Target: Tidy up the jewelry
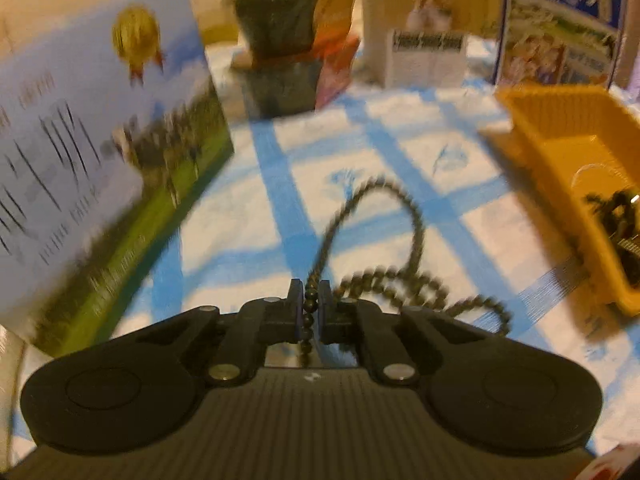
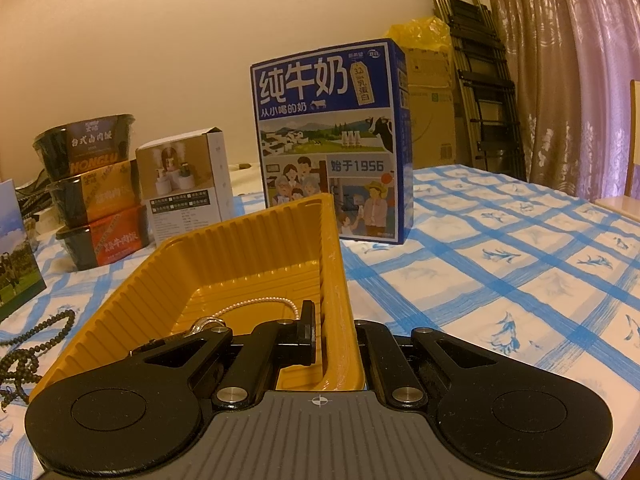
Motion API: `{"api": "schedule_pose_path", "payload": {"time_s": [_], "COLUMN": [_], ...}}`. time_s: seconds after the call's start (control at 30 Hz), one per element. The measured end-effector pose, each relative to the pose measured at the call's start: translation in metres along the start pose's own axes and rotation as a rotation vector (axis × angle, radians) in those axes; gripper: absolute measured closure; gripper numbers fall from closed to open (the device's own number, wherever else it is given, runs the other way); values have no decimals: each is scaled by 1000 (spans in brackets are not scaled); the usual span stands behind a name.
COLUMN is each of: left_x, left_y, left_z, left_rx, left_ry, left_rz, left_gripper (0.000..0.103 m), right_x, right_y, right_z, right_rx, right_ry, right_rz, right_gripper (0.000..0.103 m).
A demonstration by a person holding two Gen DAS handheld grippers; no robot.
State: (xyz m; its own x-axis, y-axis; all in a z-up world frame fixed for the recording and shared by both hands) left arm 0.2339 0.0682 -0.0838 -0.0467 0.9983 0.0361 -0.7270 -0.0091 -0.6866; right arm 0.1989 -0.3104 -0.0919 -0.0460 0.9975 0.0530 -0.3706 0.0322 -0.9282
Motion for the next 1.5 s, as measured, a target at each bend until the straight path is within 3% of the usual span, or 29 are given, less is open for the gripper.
{"api": "schedule_pose_path", "payload": {"time_s": [0.53, 0.77, 1.17, 1.5], "left_x": [-8, -26, -68, -124], "left_y": [-144, -185, -245, -260], "left_z": [179, 240, 299, 315], "left_rx": [-340, -457, -616, -653], "left_ry": [63, 127, 269, 495], "left_rz": [-67, -70, -59, -52], "left_gripper": [97, 97, 97, 97], "right_x": [6, 8, 10, 11], "right_y": [-3, -4, -3, -3], "right_z": [-1, -1, -3, -3], "right_rx": [-5, -2, 3, 3], "right_ry": [-8, -10, -13, -14], "right_rz": [-3, -1, 1, 2], "right_gripper": [97, 97, 97, 97]}}
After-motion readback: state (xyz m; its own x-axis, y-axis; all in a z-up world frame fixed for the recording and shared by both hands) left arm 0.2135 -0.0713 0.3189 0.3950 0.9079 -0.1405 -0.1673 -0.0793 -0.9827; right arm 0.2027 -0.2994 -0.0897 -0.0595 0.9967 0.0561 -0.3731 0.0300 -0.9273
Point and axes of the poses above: each gripper's, at about its wrist camera, not at the fingertips, and z roughly against the way its jaws point, x to its left, y to its underside, the point moved 5 cm from there along -z, roughly the way its jaws point, and after that the axes turned 6 degrees about z, right-handed, at the moved point
